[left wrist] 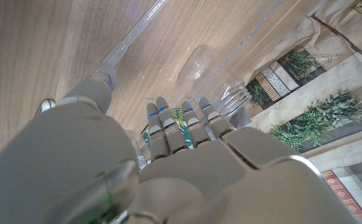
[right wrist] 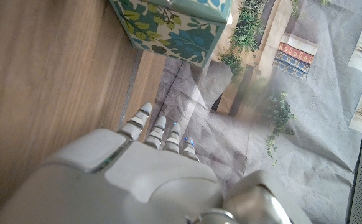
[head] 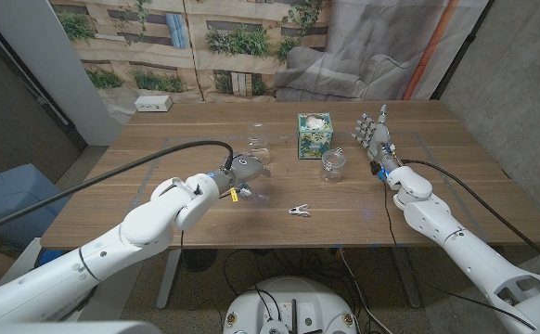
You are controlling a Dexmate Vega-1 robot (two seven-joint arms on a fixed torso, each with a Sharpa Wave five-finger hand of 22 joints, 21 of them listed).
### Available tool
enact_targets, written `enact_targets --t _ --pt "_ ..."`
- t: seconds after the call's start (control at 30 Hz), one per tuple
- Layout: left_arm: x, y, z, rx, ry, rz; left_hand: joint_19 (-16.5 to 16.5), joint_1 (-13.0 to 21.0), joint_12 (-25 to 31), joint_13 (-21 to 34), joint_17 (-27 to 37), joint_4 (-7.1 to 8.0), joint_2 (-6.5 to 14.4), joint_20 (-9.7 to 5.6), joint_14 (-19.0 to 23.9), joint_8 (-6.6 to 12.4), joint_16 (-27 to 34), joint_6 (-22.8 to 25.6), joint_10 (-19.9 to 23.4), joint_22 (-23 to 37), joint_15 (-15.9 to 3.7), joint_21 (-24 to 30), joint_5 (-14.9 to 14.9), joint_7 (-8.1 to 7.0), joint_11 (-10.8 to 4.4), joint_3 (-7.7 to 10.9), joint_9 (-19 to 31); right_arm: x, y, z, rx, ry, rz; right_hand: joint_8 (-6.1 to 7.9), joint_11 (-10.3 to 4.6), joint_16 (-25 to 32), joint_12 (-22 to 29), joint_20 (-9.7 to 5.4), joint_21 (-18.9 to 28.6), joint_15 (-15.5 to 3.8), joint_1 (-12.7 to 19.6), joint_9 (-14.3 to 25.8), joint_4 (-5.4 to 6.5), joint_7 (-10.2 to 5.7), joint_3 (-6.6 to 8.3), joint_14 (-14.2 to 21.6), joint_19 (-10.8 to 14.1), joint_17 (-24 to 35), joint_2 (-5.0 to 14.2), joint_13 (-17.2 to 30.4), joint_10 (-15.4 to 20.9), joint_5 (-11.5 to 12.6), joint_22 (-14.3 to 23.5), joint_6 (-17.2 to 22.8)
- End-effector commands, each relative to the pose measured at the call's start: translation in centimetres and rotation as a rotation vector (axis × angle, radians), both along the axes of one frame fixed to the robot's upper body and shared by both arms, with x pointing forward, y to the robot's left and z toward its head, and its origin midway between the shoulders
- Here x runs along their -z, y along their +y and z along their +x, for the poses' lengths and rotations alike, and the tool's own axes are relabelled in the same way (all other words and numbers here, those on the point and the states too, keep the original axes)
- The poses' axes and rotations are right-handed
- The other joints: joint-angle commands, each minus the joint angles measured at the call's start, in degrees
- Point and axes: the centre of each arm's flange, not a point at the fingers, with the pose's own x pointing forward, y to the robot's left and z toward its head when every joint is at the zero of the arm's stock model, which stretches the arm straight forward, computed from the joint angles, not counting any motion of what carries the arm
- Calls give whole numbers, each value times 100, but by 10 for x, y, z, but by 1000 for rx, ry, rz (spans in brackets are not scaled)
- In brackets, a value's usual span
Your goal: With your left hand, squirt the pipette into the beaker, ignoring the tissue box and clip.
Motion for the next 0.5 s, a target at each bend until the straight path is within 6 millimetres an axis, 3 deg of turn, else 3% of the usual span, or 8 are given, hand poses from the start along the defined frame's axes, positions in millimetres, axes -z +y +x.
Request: enact_targets --t 0.03,0.43,0.5 --pt "8 -5 -2 -57 -33 19 35 88 -8 19 19 -16 23 55 -9 32 -18 71 70 17 -162 -3 35 5 -8 -33 15 0 0 0 0 0 0 38 -44 37 12 -2 32 -488 1 10 -5 -57 -45 -31 19 25 334 19 -5 27 31 8" --pt "18 -6 1 -52 -83 18 175 240 -27 16 16 -31 44 -26 147 66 21 341 208 15 -227 24 44 -96 -86 -89 19 0 0 0 0 0 0 39 -44 35 9 -7 33 -484 1 9 -5 -47 -45 -37 23 25 333 17 -10 28 31 12" --pt "18 -6 2 -58 -83 14 199 276 -31 16 16 -31 41 -40 191 62 28 381 249 15 -254 24 44 -107 -161 -111 20 0 0 0 0 0 0 40 -39 34 12 -9 33 -488 1 10 -5 -49 -45 -37 22 25 333 17 -3 27 31 13"
